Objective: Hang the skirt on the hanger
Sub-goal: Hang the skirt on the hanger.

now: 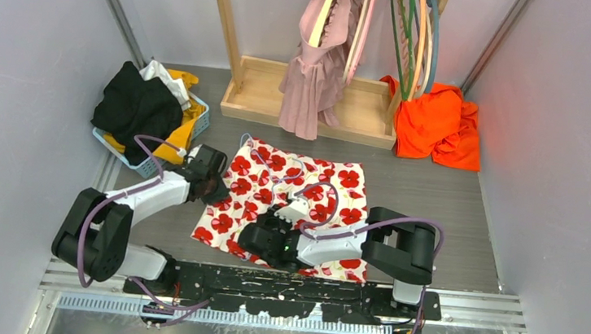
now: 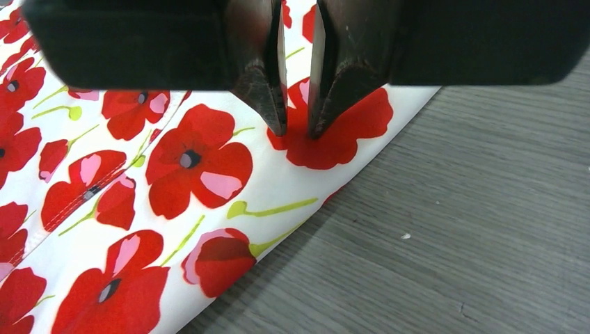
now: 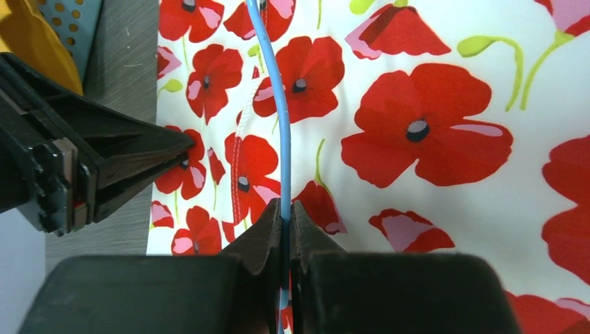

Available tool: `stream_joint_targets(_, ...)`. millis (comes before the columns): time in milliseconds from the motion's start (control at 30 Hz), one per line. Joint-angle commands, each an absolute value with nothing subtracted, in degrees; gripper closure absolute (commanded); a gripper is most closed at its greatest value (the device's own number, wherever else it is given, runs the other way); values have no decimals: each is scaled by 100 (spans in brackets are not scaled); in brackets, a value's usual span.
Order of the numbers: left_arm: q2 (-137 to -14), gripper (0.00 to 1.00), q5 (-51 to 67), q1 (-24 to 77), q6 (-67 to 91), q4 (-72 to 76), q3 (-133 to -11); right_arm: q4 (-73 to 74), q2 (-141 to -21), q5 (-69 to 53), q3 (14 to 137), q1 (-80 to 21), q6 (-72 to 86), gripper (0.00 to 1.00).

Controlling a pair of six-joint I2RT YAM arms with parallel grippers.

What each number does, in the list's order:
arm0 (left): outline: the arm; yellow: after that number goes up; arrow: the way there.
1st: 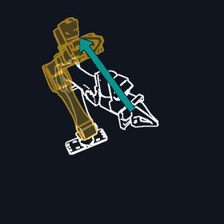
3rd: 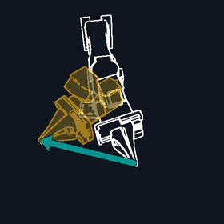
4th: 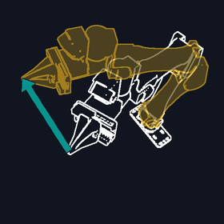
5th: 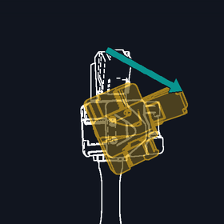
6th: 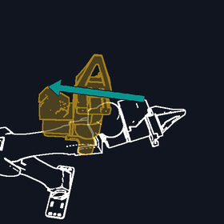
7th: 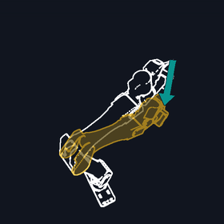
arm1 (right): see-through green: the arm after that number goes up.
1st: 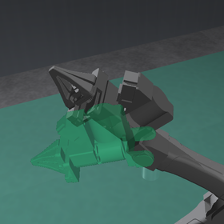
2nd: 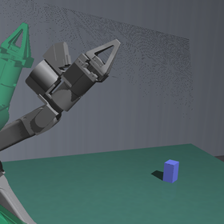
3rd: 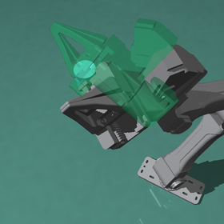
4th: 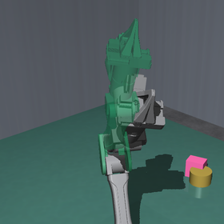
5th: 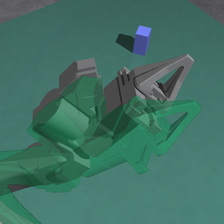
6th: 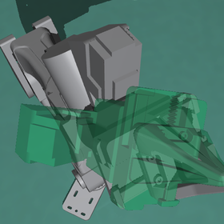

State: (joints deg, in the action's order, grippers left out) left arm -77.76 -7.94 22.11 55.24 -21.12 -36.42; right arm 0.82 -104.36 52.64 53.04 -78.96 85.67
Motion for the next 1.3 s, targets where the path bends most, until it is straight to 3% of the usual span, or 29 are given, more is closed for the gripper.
stream_joint_targets(0, -7887, 82, -986, 2237, 5487, -2000, -3274, 84, -10014, 5698, 5308, -7886, 8557, 99)
stream_joint_targets(600, -7561, 82, -1036, 2241, 5431, -2140, -3033, 336, -9352, 5841, 4415, -7822, 9194, 99)
stream_joint_targets(1000, -7418, 82, -866, 2246, 5424, -2170, -2913, -154, -9947, 5521, 5115, -7352, 8619, 99)
stream_joint_targets(1267, -7321, 82, -881, 2241, 5441, -2166, -2794, 44, -9693, 5463, 4551, -7532, 9084, 99)
